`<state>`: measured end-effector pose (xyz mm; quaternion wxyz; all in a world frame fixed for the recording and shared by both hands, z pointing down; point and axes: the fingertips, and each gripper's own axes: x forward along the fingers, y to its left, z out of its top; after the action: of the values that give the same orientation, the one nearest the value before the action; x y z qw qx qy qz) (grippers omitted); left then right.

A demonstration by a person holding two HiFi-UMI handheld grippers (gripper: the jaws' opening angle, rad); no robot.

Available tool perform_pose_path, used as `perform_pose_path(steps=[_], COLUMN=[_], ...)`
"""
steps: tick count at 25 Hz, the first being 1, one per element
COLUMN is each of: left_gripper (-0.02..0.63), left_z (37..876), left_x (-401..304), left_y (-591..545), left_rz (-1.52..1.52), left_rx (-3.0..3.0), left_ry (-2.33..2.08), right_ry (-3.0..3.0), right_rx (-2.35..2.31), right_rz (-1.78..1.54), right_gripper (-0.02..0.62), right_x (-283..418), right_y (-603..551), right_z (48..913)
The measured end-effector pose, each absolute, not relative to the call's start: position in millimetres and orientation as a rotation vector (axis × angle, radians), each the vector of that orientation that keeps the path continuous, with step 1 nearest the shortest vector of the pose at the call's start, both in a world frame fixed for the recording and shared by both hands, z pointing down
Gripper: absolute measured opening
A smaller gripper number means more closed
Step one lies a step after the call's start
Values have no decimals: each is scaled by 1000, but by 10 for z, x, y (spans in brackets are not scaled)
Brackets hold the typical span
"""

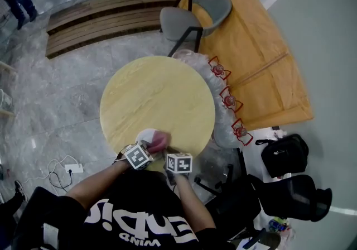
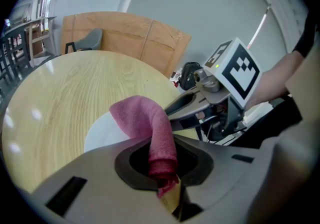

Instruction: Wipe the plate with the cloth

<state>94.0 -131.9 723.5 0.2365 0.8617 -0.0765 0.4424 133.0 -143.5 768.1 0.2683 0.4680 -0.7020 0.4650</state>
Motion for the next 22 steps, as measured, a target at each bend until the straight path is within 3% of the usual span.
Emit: perform_pose_path(steps=[22], left_gripper=[52], left_z=[7212], left_x=[659], left_y=[-952], left_rz=[1225], left_rx=[2290], left_ry=[-82], right_ry=[-1891], right_rx=[1277], right_rz=[1241], right_gripper=[103], right_x=[1318], right_y=[-1435], right_z=[7656])
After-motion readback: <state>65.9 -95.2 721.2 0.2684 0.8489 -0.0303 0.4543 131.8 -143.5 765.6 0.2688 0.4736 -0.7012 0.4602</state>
